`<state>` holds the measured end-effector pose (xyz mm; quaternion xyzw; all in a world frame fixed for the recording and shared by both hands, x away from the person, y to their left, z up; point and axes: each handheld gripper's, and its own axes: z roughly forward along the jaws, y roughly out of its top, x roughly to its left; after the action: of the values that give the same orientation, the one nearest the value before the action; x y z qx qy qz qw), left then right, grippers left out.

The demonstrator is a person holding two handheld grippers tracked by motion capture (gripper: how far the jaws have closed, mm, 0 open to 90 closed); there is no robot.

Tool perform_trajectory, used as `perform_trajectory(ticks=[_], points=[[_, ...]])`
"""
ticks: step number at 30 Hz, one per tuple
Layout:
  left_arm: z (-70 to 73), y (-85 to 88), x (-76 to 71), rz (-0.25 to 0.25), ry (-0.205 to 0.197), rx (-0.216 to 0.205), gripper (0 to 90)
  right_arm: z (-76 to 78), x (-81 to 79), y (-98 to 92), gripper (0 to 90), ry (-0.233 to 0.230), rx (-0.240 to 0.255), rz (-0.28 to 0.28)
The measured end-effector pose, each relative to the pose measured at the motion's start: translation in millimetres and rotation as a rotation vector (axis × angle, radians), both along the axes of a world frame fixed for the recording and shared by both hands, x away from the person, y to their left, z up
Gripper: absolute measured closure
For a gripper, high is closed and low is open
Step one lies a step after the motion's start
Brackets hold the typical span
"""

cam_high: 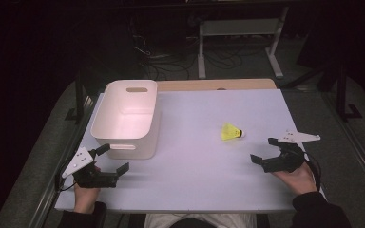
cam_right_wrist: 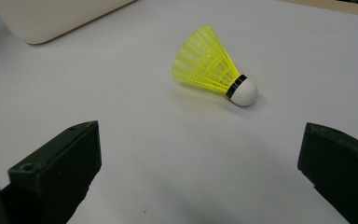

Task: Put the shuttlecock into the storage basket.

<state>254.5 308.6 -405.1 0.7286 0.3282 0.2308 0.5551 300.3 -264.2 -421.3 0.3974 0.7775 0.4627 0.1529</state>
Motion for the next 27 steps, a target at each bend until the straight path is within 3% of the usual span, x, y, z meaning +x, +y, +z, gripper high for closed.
perform_trajectory(ticks=[27], points=[[0.2, 0.0, -1.6, -0.009, 0.002, -0.014, 0.0, 4.5, -2.7, 2.8, 0.0, -0.008, -0.020, 0.016]])
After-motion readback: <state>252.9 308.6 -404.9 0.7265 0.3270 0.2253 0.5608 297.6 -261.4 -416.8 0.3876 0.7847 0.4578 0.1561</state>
